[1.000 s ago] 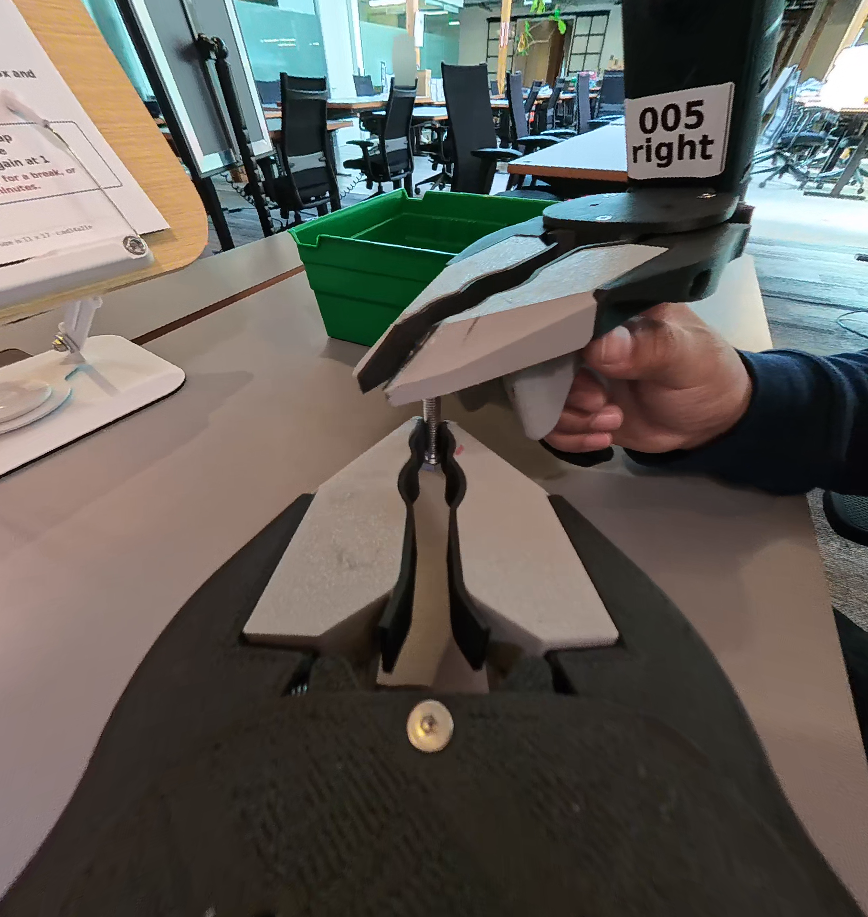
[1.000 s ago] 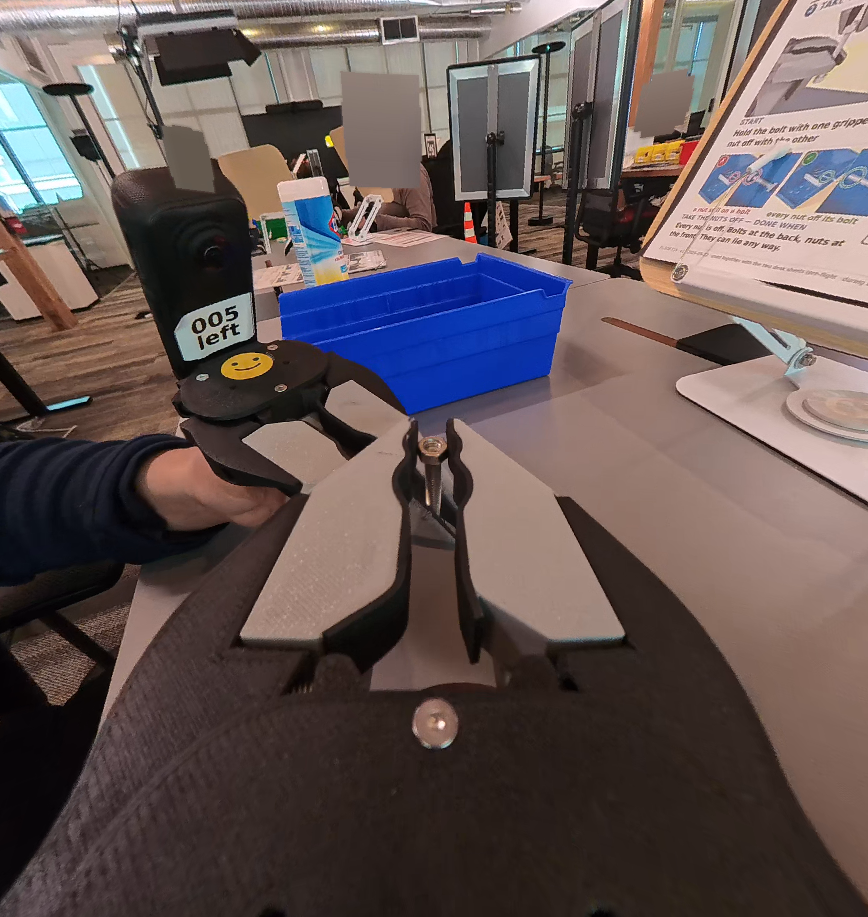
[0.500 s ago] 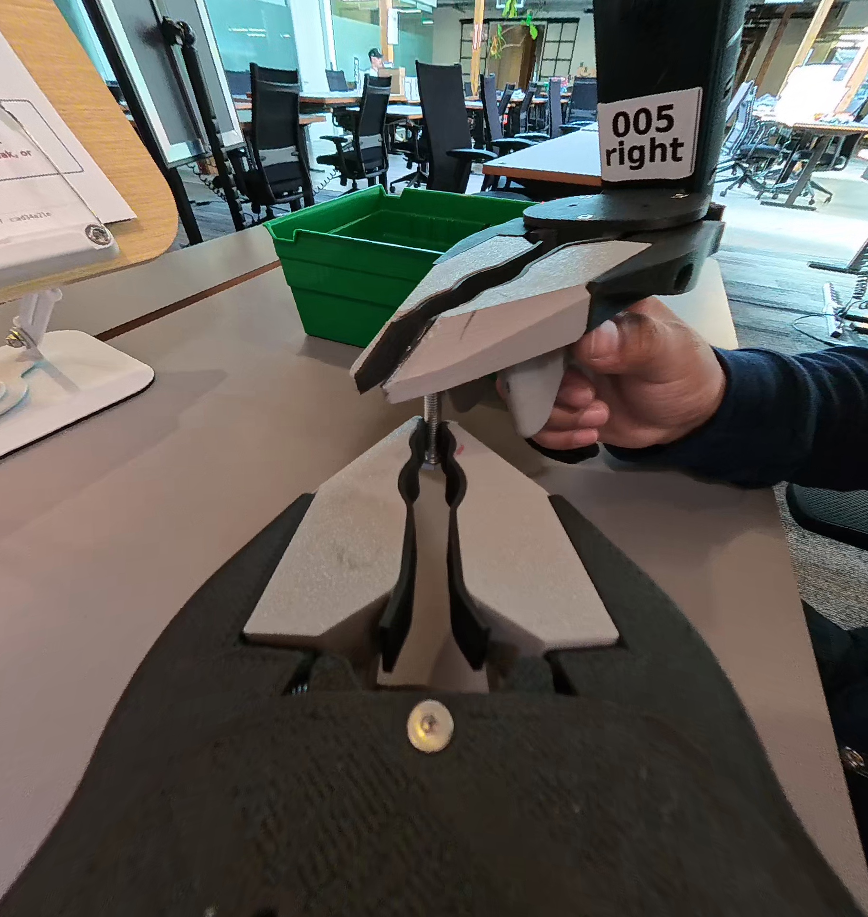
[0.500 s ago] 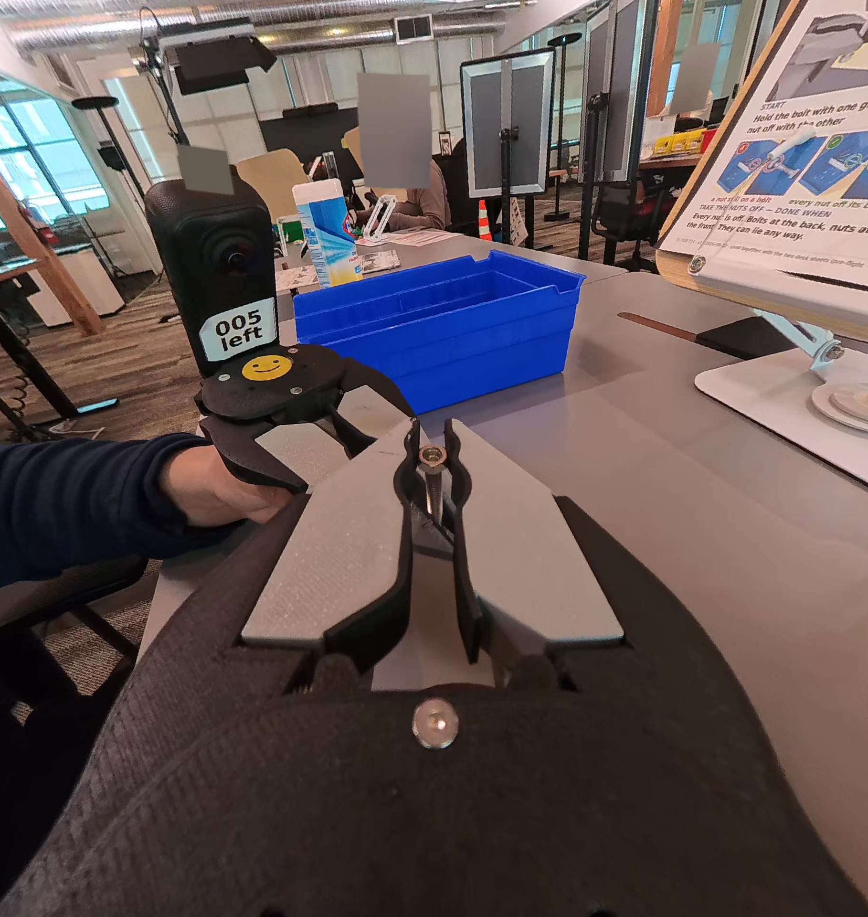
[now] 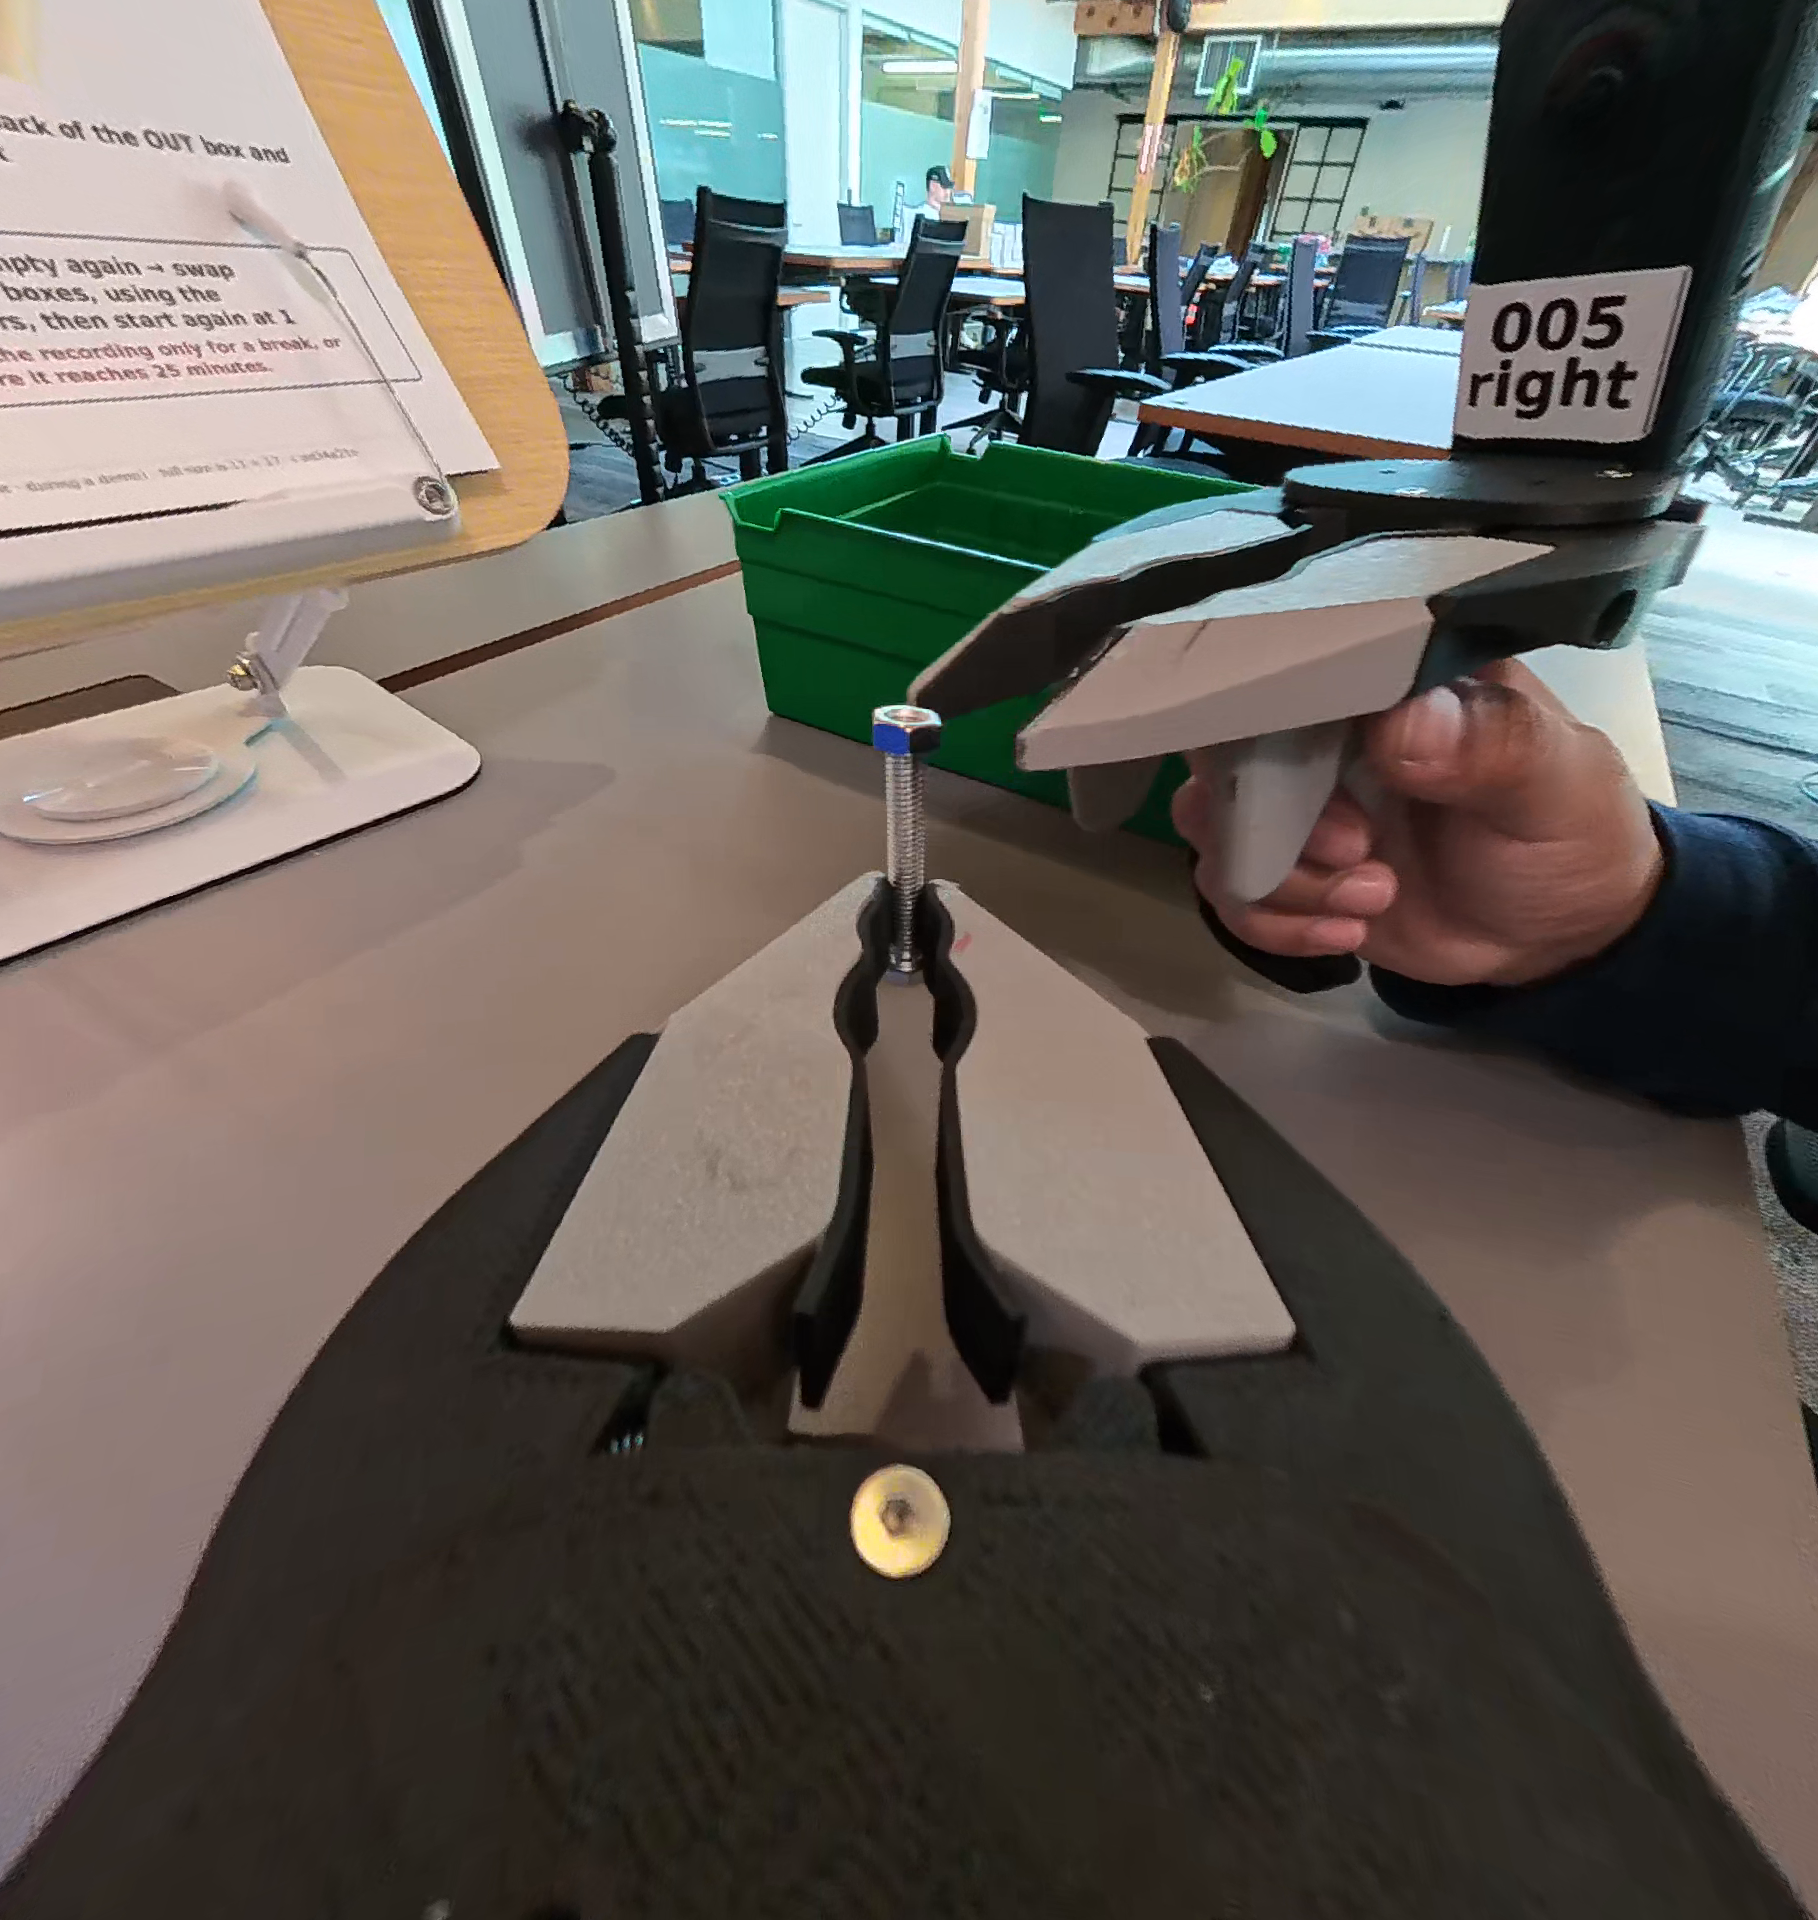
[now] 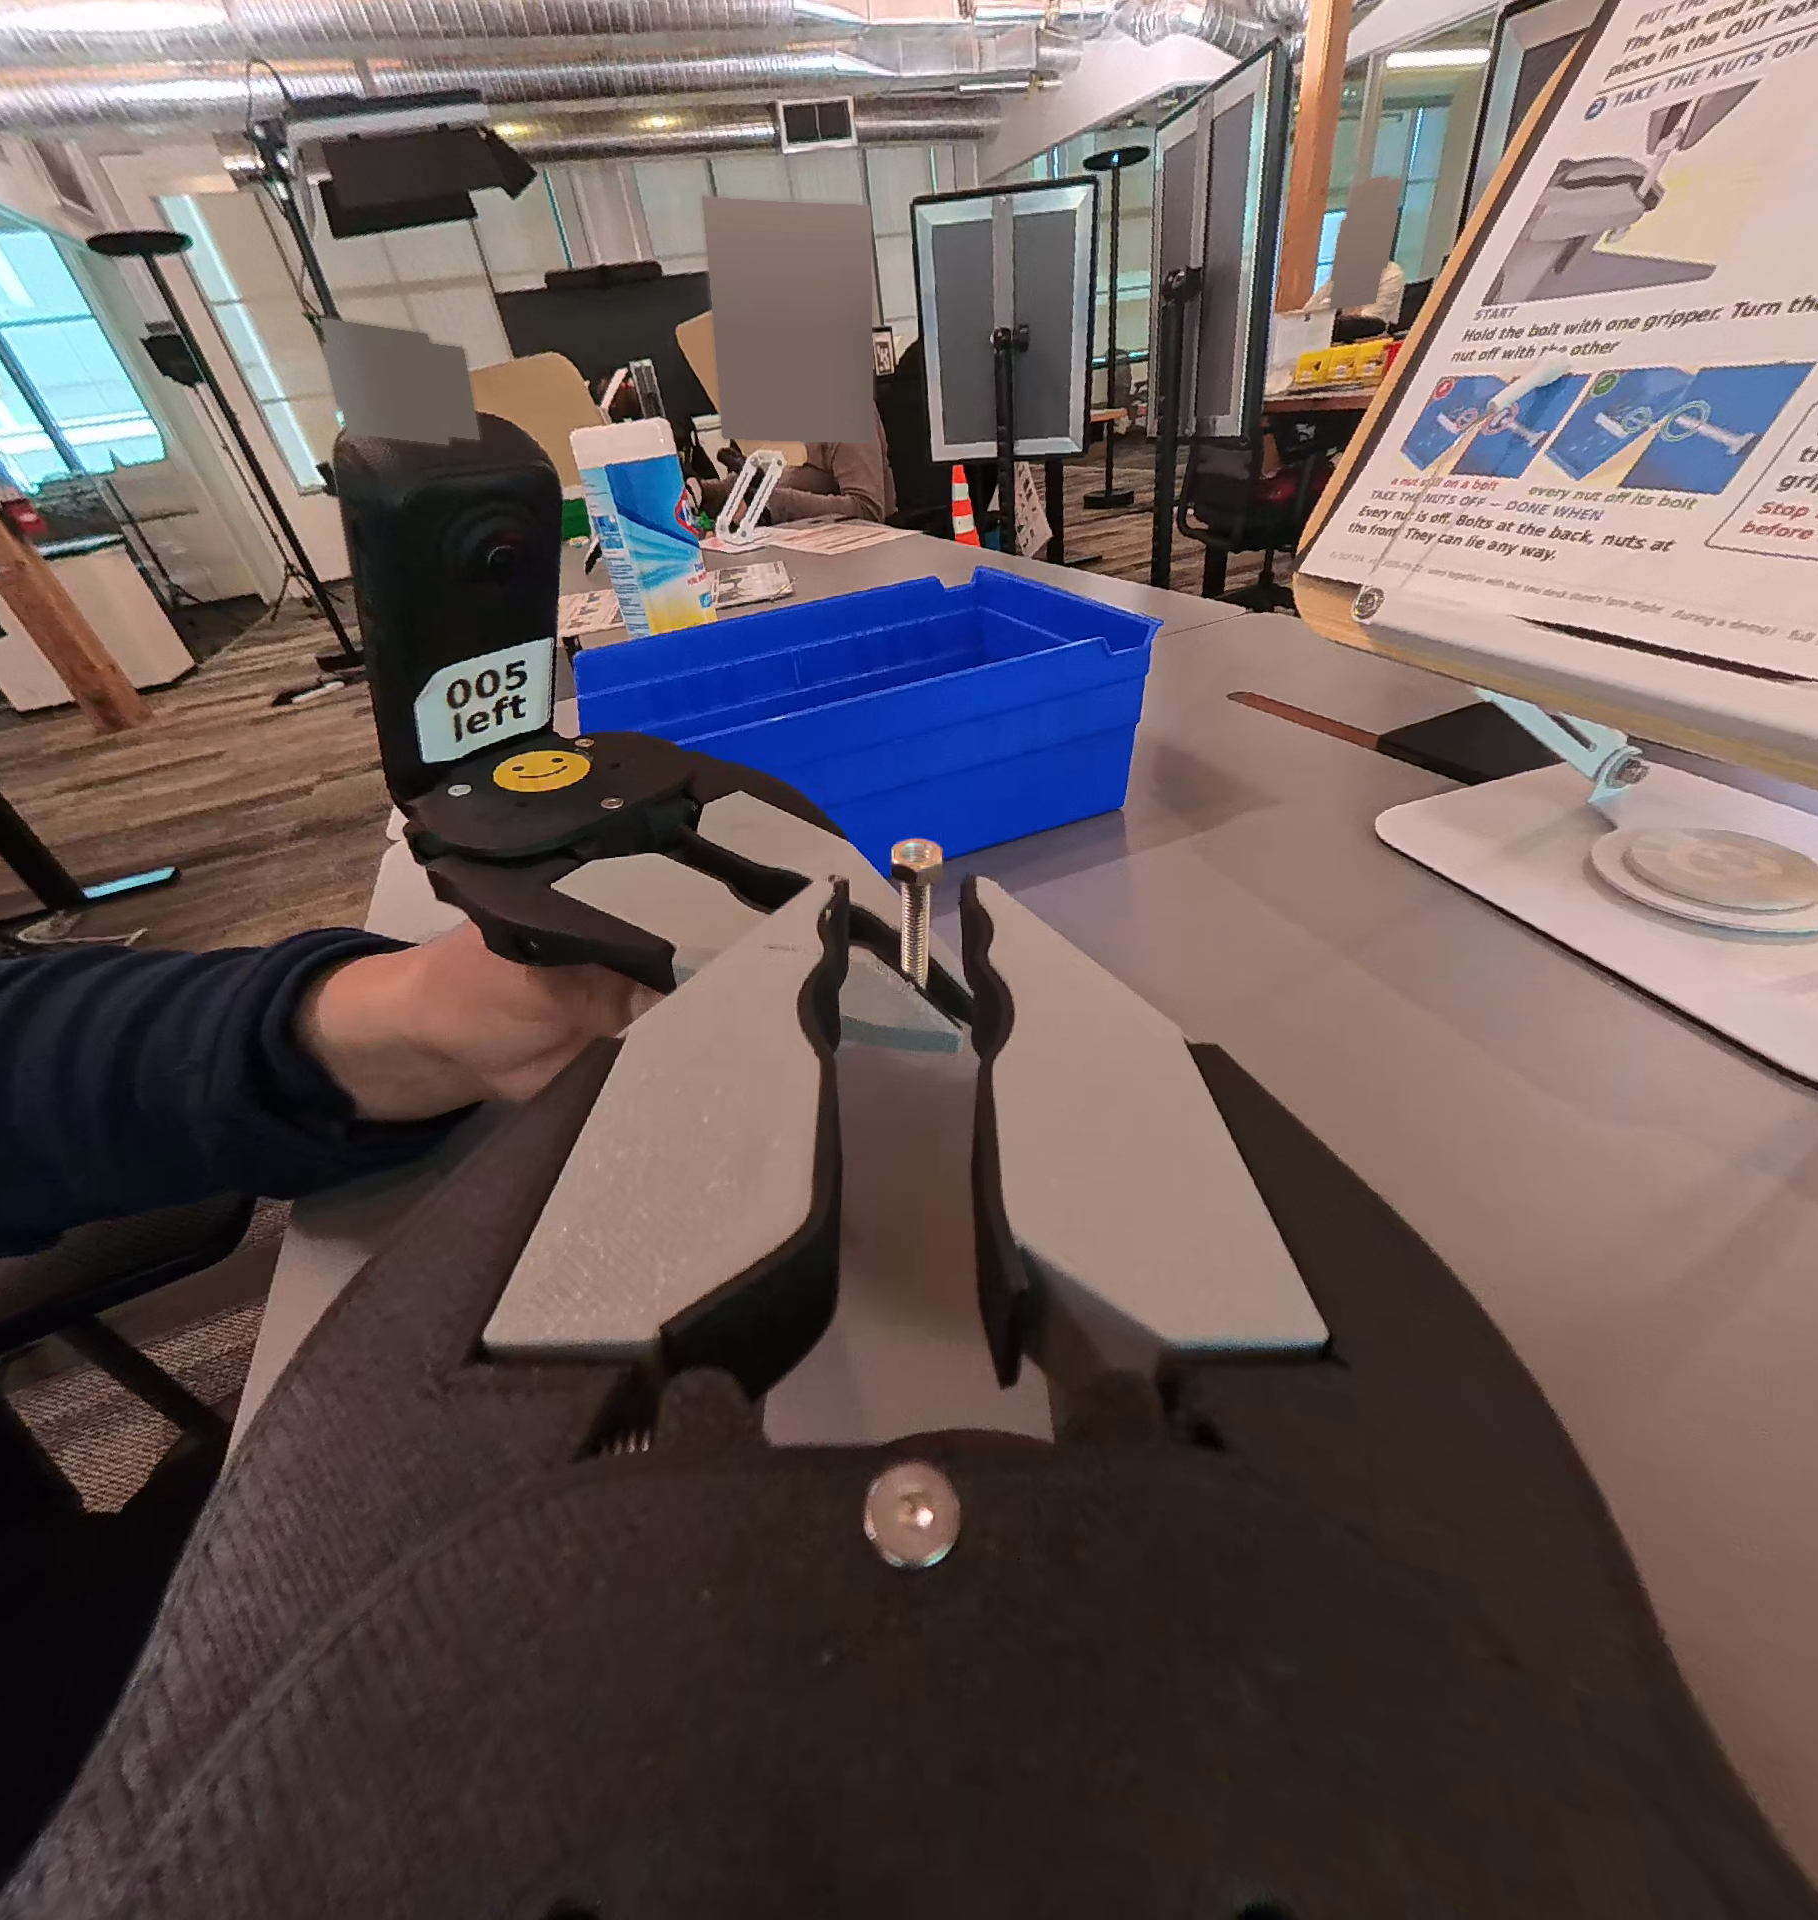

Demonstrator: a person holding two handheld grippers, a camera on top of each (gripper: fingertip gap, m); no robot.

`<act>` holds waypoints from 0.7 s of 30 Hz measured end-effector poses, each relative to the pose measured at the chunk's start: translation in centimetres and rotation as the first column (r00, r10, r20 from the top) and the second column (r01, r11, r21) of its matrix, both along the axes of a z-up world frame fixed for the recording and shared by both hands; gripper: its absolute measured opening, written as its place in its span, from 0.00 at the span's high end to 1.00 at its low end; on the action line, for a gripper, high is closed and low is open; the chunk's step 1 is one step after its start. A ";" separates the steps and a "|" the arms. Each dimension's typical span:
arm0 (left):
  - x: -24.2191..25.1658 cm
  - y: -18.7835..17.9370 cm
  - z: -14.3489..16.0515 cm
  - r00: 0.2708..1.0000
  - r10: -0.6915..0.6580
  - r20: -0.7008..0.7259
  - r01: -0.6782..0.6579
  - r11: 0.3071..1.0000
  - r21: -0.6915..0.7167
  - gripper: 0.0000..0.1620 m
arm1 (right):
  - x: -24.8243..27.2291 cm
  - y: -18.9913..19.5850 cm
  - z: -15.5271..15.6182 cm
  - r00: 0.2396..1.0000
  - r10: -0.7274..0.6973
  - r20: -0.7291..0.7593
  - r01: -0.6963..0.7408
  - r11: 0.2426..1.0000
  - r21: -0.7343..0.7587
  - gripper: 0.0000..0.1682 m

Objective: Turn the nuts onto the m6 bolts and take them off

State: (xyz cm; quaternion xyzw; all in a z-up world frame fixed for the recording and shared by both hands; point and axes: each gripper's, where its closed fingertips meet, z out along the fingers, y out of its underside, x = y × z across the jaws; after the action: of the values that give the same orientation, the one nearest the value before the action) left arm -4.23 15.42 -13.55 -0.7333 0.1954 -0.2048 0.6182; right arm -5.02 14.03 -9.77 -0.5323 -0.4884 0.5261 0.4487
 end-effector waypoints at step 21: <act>1.7 -0.4 -0.9 0.997 -0.059 -0.043 0.058 0.998 -0.028 0.98 | -0.8 -0.8 -1.1 0.999 0.020 0.047 -0.021 1.000 0.013 0.96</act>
State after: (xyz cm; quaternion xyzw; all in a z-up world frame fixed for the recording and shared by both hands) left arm -2.52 15.04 -14.41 -0.7397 0.2273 -0.2093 0.5978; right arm -5.84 13.26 -10.84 -0.5363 -0.5078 0.5147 0.4354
